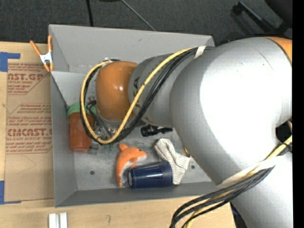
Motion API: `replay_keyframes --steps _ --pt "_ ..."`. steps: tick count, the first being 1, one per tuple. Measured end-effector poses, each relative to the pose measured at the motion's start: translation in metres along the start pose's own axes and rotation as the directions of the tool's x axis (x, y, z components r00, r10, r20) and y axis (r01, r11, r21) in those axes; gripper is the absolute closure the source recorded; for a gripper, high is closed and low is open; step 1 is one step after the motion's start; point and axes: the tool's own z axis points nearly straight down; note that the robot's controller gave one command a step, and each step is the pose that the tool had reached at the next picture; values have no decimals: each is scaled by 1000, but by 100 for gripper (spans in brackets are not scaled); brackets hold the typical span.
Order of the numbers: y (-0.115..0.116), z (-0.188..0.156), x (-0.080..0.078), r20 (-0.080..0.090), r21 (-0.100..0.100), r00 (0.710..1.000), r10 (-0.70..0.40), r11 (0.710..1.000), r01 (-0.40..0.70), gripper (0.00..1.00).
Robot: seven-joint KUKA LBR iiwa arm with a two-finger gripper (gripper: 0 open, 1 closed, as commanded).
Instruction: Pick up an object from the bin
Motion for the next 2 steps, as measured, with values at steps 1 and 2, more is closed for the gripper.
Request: replay_keyframes --steps 1,2 --pt "0 0 0 0 0 1000 0 1000 0 100" --pt "-9 -44 8 -7 1 1000 22 1000 -22 100"
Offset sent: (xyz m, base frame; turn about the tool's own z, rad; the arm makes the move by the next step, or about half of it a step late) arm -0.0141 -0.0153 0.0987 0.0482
